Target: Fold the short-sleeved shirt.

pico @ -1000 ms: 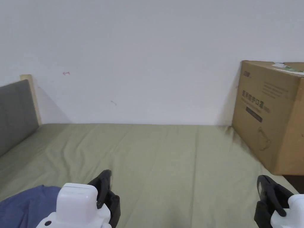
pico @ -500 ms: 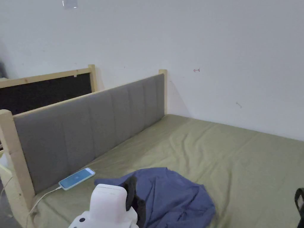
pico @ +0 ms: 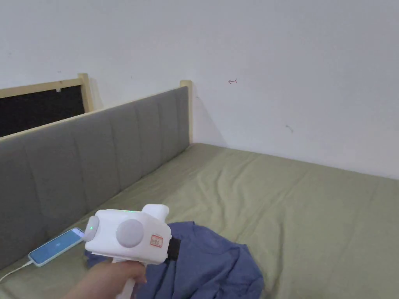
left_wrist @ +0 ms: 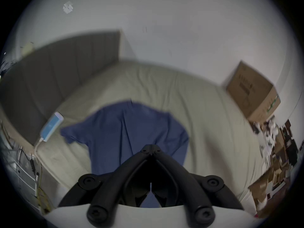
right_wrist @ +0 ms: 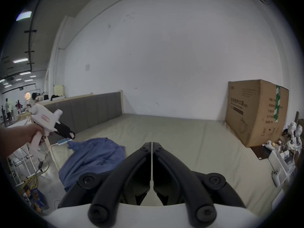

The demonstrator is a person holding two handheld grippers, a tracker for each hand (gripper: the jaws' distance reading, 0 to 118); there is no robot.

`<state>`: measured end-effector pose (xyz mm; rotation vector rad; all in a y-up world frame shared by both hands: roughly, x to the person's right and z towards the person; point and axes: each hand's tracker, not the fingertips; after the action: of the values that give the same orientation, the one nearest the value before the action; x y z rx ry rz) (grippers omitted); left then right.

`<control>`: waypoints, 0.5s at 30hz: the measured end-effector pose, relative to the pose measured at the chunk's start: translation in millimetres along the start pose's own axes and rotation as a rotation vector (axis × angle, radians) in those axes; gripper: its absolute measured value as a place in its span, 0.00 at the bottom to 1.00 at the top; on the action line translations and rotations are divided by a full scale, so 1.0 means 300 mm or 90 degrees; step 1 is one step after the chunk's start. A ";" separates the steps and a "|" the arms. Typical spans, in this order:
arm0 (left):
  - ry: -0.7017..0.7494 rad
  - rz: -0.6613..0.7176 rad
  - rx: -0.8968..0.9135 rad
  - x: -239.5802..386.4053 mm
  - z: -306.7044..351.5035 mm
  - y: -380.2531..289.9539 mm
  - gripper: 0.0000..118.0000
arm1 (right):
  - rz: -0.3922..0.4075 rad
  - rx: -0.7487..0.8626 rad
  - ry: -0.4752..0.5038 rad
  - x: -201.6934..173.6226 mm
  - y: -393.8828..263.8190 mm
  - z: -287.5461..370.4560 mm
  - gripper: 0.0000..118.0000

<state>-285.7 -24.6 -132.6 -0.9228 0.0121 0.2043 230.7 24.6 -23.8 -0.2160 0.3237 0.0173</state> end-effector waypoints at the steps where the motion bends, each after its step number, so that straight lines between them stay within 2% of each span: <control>1: 0.013 0.023 -0.015 -0.028 -0.083 0.004 0.41 | 0.000 -0.013 -0.014 0.016 -0.007 -0.001 0.03; 2: 0.013 0.042 -0.029 -0.055 -0.159 0.008 0.55 | 0.002 -0.025 -0.027 0.032 -0.015 -0.004 0.03; 3: 0.015 0.056 -0.045 -0.075 -0.226 0.009 0.55 | 0.003 -0.034 -0.038 0.043 -0.021 -0.007 0.03; 4: 0.017 0.067 -0.077 -0.090 -0.299 -0.007 0.99 | 0.003 -0.043 -0.049 0.055 -0.027 -0.012 0.03; 5: 0.048 0.060 -0.080 -0.115 -0.352 -0.023 1.00 | 0.001 -0.056 -0.059 0.072 -0.040 -0.021 0.03; 6: 0.022 0.065 -0.069 -0.112 -0.396 -0.019 1.00 | 0.000 -0.064 -0.062 0.079 -0.044 -0.027 0.03; 9: 0.058 0.024 -0.133 -0.120 -0.541 -0.061 1.00 | 0.001 -0.088 -0.067 0.090 -0.065 -0.055 0.03; 11: 0.091 -0.005 -0.221 -0.118 -0.639 -0.086 1.00 | 0.009 -0.107 -0.066 0.082 -0.077 -0.080 0.03; 12: 0.103 -0.034 -0.205 -0.089 -0.618 -0.088 1.00 | 0.009 -0.113 -0.061 0.077 -0.081 -0.090 0.03; 15: 0.077 0.001 -0.169 -0.097 -0.612 -0.089 1.00 | -0.009 -0.131 -0.039 0.060 -0.098 -0.117 0.03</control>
<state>-295.4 -190.7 -219.5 -1.1985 0.0998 0.1531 238.4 -11.9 -56.1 -0.4209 0.2598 0.0436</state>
